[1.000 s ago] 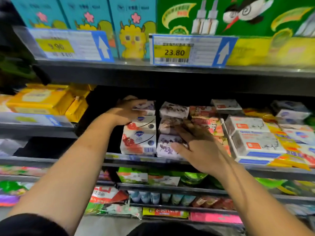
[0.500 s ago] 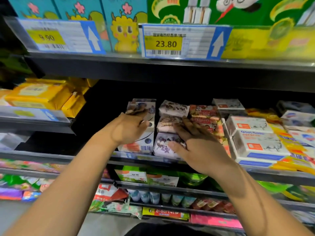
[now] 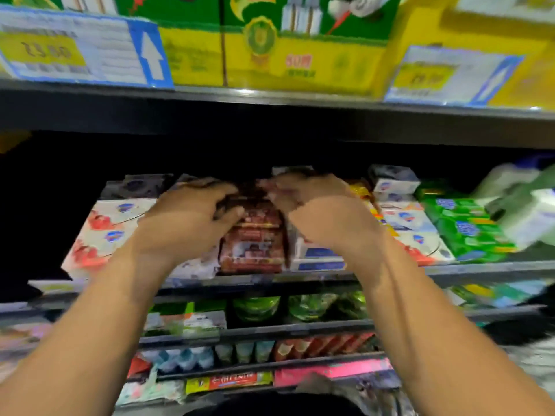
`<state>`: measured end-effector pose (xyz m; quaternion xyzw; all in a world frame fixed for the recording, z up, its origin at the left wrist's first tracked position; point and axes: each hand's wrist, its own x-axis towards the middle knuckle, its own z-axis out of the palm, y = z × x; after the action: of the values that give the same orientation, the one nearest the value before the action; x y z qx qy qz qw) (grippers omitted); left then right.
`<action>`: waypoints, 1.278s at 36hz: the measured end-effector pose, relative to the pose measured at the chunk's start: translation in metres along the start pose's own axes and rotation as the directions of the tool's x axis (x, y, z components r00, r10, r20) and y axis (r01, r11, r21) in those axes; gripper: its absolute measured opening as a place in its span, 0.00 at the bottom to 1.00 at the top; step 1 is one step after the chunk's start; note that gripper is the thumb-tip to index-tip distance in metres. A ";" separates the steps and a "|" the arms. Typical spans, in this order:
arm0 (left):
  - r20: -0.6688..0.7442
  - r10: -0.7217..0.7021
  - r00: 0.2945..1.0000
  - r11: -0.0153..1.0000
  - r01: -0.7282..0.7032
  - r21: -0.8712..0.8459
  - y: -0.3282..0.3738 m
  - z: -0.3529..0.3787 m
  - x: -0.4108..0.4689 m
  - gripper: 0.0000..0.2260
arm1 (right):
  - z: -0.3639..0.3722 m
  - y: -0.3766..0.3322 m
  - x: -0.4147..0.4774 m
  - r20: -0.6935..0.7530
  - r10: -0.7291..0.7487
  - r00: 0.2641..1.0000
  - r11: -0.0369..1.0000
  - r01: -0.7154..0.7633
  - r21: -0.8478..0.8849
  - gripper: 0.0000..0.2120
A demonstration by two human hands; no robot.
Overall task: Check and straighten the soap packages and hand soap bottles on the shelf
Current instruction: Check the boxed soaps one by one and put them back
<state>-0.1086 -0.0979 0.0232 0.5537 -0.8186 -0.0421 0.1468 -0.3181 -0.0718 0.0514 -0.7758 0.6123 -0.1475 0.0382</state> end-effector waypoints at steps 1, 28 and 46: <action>0.020 0.016 1.000 1.000 -0.015 -0.021 0.014 0.007 0.007 0.22 | -0.006 0.018 -0.003 0.019 0.050 0.999 0.999 -0.050 0.021 0.17; 0.083 -0.069 0.994 0.988 0.056 0.144 0.164 0.072 0.042 0.36 | 0.003 0.299 0.004 0.031 0.366 0.930 0.916 -0.354 -0.188 0.39; 0.105 -0.107 0.989 0.990 0.096 0.105 0.169 0.066 0.041 0.34 | 0.000 0.313 0.026 -0.077 0.336 0.939 0.938 -0.341 -0.064 0.43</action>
<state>-0.2931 -0.0766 0.0074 0.5983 -0.7971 -0.0390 0.0712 -0.6065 -0.1740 -0.0193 -0.6545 0.7428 -0.1404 0.0136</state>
